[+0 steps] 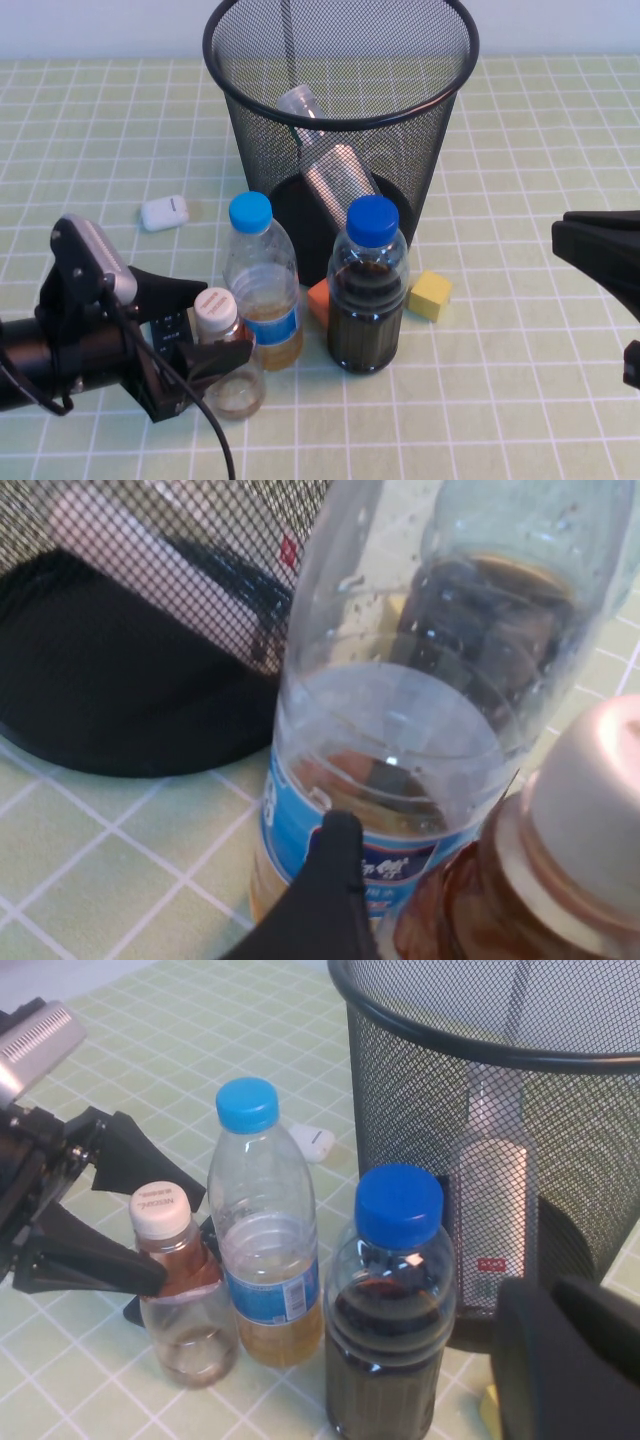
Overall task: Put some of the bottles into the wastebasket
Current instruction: Pick up a bottle from the table with left arm
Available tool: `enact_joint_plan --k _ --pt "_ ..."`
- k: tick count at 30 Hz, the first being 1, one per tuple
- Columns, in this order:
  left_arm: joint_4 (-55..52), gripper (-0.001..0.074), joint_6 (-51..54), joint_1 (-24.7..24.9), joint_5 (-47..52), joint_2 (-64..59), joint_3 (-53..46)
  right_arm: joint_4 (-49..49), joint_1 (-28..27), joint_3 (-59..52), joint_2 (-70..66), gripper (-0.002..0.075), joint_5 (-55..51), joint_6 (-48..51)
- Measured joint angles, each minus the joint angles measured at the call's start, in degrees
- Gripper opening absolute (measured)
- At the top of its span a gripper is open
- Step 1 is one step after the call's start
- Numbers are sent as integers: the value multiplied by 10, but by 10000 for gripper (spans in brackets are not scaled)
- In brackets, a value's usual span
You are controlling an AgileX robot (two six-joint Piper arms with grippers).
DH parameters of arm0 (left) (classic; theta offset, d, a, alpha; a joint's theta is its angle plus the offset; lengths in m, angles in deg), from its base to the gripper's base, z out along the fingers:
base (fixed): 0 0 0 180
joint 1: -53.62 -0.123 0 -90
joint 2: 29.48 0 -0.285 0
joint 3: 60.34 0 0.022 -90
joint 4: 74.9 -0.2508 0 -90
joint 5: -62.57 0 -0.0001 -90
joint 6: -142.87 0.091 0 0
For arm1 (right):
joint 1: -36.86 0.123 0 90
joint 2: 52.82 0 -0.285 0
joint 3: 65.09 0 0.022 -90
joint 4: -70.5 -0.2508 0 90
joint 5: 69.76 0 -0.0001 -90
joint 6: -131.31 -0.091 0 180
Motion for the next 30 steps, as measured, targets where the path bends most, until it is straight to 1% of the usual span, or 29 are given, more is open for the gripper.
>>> enact_joint_plan --k 14,25,27,30 --pt "4 670 2 0 6 -48 18 4 0 0 -23 0 -3 0" --pt "4 666 4 0 4 -57 31 2 0 -1 -44 0 -3 0" --pt "4 638 4 0 3 -57 32 2 0 -1 -44 0 -3 0" --pt "4 534 4 0 1 -57 32 2 0 -1 -44 0 -3 0"
